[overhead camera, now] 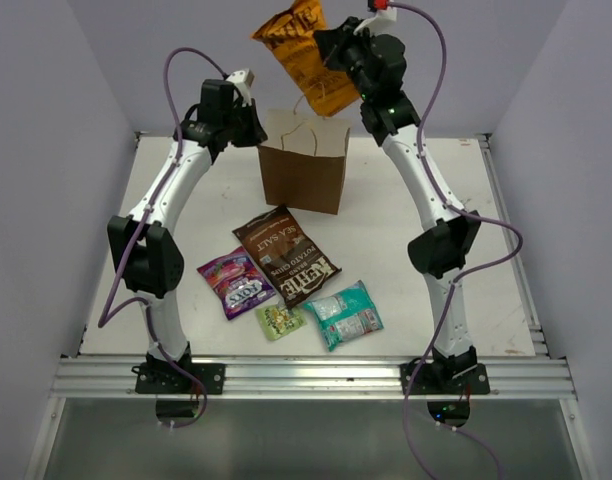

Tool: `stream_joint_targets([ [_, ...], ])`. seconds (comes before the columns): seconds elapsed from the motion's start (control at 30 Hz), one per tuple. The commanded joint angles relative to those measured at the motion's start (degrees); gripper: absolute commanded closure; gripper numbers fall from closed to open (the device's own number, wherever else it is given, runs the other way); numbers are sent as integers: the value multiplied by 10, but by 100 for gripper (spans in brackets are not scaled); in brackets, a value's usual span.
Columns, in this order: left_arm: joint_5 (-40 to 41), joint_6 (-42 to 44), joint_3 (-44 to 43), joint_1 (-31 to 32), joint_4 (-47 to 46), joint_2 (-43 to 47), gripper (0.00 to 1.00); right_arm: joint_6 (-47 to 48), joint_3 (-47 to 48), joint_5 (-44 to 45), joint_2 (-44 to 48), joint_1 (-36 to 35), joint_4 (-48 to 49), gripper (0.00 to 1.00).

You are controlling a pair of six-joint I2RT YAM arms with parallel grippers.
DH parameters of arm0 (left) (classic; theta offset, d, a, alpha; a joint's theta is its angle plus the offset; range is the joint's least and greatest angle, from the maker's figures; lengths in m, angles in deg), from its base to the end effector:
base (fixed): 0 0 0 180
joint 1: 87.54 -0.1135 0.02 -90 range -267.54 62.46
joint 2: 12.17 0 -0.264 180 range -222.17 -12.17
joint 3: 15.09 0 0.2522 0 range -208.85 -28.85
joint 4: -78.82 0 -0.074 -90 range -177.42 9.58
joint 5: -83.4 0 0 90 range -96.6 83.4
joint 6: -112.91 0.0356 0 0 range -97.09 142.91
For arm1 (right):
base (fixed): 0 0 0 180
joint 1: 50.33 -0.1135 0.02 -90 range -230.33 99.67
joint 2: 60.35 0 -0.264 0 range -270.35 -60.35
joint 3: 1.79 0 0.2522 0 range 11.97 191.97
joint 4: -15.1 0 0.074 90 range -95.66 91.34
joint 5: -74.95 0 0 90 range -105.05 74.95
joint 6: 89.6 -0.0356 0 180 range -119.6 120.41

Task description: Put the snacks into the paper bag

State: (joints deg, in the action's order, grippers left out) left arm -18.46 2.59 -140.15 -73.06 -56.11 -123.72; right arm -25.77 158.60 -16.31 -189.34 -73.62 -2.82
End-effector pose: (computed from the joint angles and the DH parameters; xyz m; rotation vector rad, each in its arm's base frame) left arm 0.4387 -0.1208 0.3610 0.0153 2.1632 -0.5753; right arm 0.4662 0.2016 0.4756 0.0154 1.3739 0.7425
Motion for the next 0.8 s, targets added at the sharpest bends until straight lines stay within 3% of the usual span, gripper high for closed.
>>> stream_joint_targets([
  [0.0, -14, 5, 4, 7, 2, 12, 99, -21, 69, 2, 41, -10, 153, 100],
  [0.77, -9, 2, 19, 19, -1, 19, 100, -67, 36, -43, 81, -40, 193, 100],
])
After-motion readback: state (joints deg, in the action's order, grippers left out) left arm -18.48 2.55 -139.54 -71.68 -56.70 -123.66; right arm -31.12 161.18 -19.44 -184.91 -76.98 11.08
